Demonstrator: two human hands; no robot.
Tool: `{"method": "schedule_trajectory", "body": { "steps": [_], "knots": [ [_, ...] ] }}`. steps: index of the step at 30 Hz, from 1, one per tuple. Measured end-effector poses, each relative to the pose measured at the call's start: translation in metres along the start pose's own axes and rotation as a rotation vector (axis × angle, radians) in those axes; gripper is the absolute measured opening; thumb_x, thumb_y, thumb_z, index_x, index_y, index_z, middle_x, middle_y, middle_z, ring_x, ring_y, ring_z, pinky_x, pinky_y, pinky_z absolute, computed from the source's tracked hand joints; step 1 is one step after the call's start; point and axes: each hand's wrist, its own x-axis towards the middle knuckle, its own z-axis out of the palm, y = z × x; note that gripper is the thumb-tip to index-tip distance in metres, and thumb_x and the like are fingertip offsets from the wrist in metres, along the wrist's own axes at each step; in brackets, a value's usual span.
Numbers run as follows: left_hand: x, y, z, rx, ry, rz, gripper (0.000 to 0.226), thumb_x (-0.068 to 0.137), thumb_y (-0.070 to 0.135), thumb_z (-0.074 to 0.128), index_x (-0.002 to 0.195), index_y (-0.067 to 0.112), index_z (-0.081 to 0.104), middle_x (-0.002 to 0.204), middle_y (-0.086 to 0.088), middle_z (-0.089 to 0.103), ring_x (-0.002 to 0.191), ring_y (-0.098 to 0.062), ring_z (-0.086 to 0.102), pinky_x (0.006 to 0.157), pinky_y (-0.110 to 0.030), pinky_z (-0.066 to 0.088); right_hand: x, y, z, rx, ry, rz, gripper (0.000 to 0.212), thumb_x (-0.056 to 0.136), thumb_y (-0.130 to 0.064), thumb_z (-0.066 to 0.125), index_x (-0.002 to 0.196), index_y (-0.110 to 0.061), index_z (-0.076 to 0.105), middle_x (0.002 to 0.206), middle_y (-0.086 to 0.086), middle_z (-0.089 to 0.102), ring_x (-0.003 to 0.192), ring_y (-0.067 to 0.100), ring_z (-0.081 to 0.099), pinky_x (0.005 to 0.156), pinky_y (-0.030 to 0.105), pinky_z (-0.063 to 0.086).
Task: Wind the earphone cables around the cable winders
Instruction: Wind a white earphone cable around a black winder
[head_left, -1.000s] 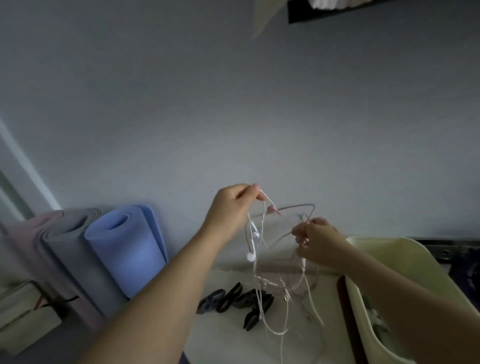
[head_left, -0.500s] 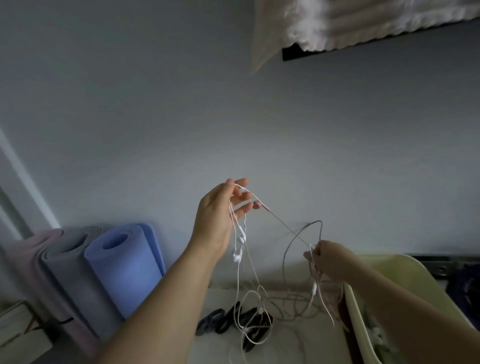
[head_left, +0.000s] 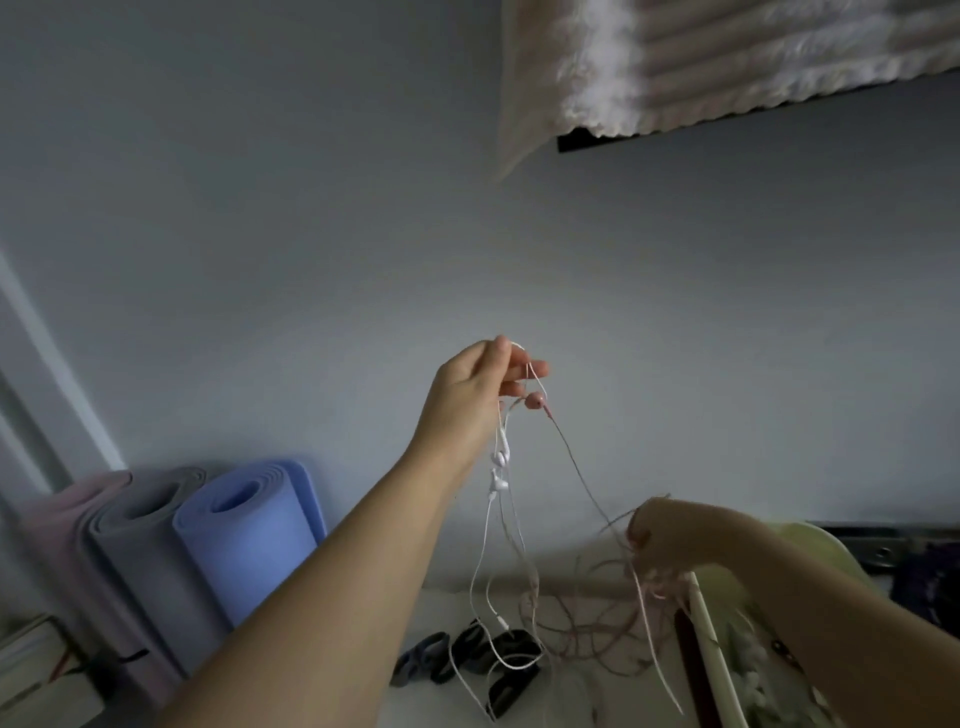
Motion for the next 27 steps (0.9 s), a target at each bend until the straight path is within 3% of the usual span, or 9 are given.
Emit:
{"method": "schedule_trajectory", "body": {
  "steps": [4, 6, 8, 11, 14, 19, 23, 25, 27],
  "knots": [
    [-0.005, -0.009, 0.006, -0.024, -0.046, -0.063, 0.027, 0.103, 0.025, 0.042, 0.084, 0.018, 0.06, 0.086, 0.005, 0.075, 0.07, -0.012, 0.064, 0.071, -0.018, 0.05, -0.025, -0.012, -0.038, -0.017, 0.087, -0.179, 0.028, 0.084, -0.014, 0.067, 0.061, -0.019, 0.052, 0.063, -0.001, 0.051, 0.056, 0.007, 0.05, 0.055, 0.013, 0.044],
    [-0.008, -0.011, 0.011, -0.094, -0.065, -0.097, 0.025, 0.103, 0.022, 0.042, 0.087, 0.013, 0.06, 0.086, 0.003, 0.074, 0.066, -0.015, 0.065, 0.077, -0.029, 0.053, -0.033, -0.025, -0.05, 0.194, 0.258, -0.334, 0.006, 0.084, -0.016, 0.069, 0.089, -0.019, 0.067, 0.085, -0.001, 0.065, 0.075, 0.009, 0.06, 0.076, 0.021, 0.049],
    [-0.01, -0.01, 0.015, -0.106, -0.071, -0.11, 0.024, 0.103, 0.021, 0.042, 0.09, 0.012, 0.06, 0.089, 0.002, 0.074, 0.068, -0.015, 0.066, 0.079, -0.031, 0.055, -0.043, -0.039, -0.058, 0.486, 0.27, -0.43, 0.027, 0.087, -0.018, 0.066, 0.114, -0.017, 0.062, 0.108, -0.003, 0.068, 0.096, 0.012, 0.064, 0.089, 0.029, 0.052],
    [-0.01, -0.006, 0.018, -0.092, -0.082, -0.095, 0.026, 0.103, 0.021, 0.041, 0.09, 0.014, 0.062, 0.093, 0.001, 0.074, 0.073, -0.015, 0.067, 0.079, -0.03, 0.055, -0.053, -0.054, -0.06, 0.654, 0.263, -0.526, 0.012, 0.091, -0.018, 0.06, 0.099, -0.013, 0.069, 0.094, 0.001, 0.073, 0.088, 0.013, 0.069, 0.084, 0.028, 0.056],
    [-0.01, -0.004, 0.016, -0.087, -0.076, -0.1, 0.029, 0.104, 0.023, 0.038, 0.09, 0.017, 0.062, 0.094, 0.002, 0.075, 0.084, -0.015, 0.07, 0.088, -0.035, 0.052, -0.059, -0.052, -0.061, 0.845, 0.285, -0.529, 0.016, 0.09, -0.018, 0.06, 0.094, -0.007, 0.07, 0.081, 0.006, 0.074, 0.075, 0.015, 0.069, 0.077, 0.026, 0.058],
    [-0.017, -0.008, 0.014, -0.079, -0.127, -0.076, 0.031, 0.104, 0.023, 0.038, 0.082, 0.018, 0.058, 0.095, 0.005, 0.074, 0.095, -0.012, 0.064, 0.089, -0.033, 0.05, -0.053, -0.038, -0.057, 1.345, 0.021, -0.471, 0.018, 0.093, -0.018, 0.053, 0.094, -0.004, 0.064, 0.066, 0.002, 0.064, 0.06, 0.01, 0.061, 0.059, 0.018, 0.052],
    [-0.015, -0.005, 0.014, -0.103, -0.104, -0.054, 0.03, 0.104, 0.022, 0.036, 0.083, 0.017, 0.056, 0.095, 0.006, 0.074, 0.089, -0.011, 0.064, 0.082, -0.027, 0.051, -0.04, -0.027, -0.046, 1.69, -0.019, -0.333, 0.016, 0.097, -0.019, 0.048, 0.086, -0.012, 0.057, 0.063, 0.0, 0.059, 0.052, 0.009, 0.056, 0.052, 0.018, 0.05],
    [-0.01, -0.001, 0.012, -0.149, -0.078, -0.061, 0.029, 0.104, 0.022, 0.036, 0.083, 0.017, 0.056, 0.091, 0.006, 0.074, 0.084, -0.011, 0.064, 0.079, -0.028, 0.053, -0.036, -0.02, -0.039, 1.68, -0.001, -0.23, 0.021, 0.099, -0.021, 0.046, 0.083, -0.011, 0.054, 0.06, 0.002, 0.058, 0.051, 0.012, 0.055, 0.05, 0.02, 0.048],
    [-0.006, 0.004, 0.01, -0.181, -0.08, -0.073, 0.029, 0.104, 0.021, 0.037, 0.082, 0.017, 0.055, 0.088, 0.007, 0.074, 0.081, -0.011, 0.064, 0.079, -0.03, 0.053, -0.031, -0.015, -0.029, 1.405, 0.061, -0.11, 0.024, 0.1, -0.021, 0.044, 0.084, -0.007, 0.056, 0.063, 0.006, 0.062, 0.055, 0.016, 0.056, 0.054, 0.023, 0.047]
  ]
}}
